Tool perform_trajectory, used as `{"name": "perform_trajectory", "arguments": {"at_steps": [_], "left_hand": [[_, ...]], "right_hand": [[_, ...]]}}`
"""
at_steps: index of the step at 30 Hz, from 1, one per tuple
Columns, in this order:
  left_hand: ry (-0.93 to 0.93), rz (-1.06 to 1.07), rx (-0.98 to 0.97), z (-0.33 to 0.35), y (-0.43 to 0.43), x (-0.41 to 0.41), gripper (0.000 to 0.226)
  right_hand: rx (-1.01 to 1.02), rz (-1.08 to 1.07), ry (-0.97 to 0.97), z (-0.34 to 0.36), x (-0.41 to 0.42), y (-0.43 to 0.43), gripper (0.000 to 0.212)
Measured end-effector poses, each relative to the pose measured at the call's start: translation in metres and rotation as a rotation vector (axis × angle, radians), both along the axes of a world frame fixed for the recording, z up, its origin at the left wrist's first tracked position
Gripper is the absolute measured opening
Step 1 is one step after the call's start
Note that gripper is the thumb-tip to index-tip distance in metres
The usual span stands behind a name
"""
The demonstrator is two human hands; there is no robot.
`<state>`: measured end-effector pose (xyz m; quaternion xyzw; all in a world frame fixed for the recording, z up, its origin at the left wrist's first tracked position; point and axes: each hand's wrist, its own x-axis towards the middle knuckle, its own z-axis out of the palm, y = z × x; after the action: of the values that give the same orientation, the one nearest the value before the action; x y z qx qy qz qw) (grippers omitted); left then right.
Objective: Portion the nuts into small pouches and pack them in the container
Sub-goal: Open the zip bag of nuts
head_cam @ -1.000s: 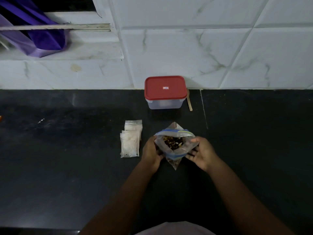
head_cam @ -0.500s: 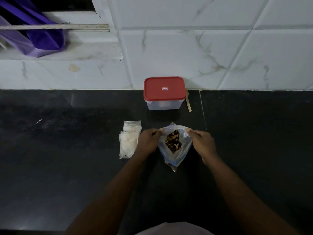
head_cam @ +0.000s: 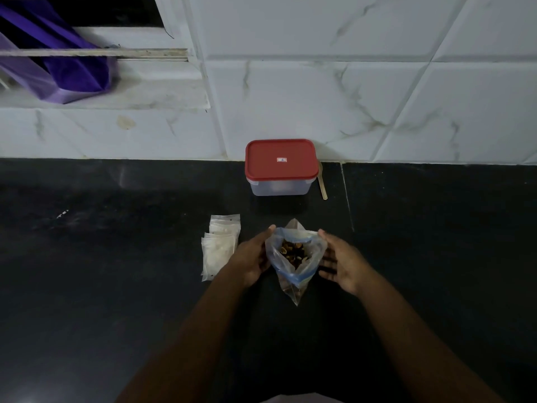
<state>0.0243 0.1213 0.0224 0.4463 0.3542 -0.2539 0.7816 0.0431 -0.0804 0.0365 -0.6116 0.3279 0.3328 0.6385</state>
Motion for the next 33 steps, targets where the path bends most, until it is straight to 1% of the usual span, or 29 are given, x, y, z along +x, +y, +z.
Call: {"name": "perform_trajectory", "arguments": {"at_steps": [2,4,6,8,12,16,20,23,27,30,31,33], "left_hand": [[-0.001,-0.064,0.151,-0.003,0.007,-0.005,0.035],[-0.001,-0.114,0.207,-0.005,0.014,-0.012,0.047],[0.001,-0.131,0.206,-0.006,0.019,-0.019,0.060],[-0.002,-0.137,0.179,-0.005,0.021,-0.024,0.063],[0.003,-0.092,0.025,-0.006,0.022,-0.030,0.044],[0.062,0.019,-0.198,-0.010,0.023,-0.036,0.038],[0.068,0.174,-0.363,-0.016,0.021,-0.040,0.029],[0.047,0.276,-0.397,-0.012,0.012,-0.042,0.027],[0.057,0.370,-0.426,-0.011,-0.004,-0.040,0.022],[0.048,0.403,-0.426,-0.015,-0.014,-0.039,0.027],[0.039,0.394,-0.411,-0.017,-0.017,-0.040,0.030],[-0.015,0.317,-0.344,-0.018,-0.021,-0.040,0.037]], "right_hand": [[-0.110,0.078,-0.058,0.002,-0.004,-0.003,0.040],[-0.215,0.135,-0.120,0.003,-0.009,-0.006,0.035],[-0.211,0.130,-0.137,0.003,-0.013,-0.008,0.027],[-0.150,0.106,-0.118,0.003,-0.016,-0.008,0.024],[0.049,-0.068,-0.006,0.003,-0.018,-0.008,0.021],[0.251,-0.251,0.161,0.002,-0.019,-0.010,0.024],[0.368,-0.422,0.234,0.001,-0.020,-0.018,0.028],[0.420,-0.534,0.253,0.001,-0.020,-0.017,0.031],[0.471,-0.589,0.198,0.000,-0.020,-0.009,0.033],[0.580,-0.561,0.162,0.002,-0.022,-0.002,0.043],[0.566,-0.493,0.120,0.001,-0.023,0.000,0.043],[0.462,-0.311,0.013,0.000,-0.025,0.003,0.032]]}}
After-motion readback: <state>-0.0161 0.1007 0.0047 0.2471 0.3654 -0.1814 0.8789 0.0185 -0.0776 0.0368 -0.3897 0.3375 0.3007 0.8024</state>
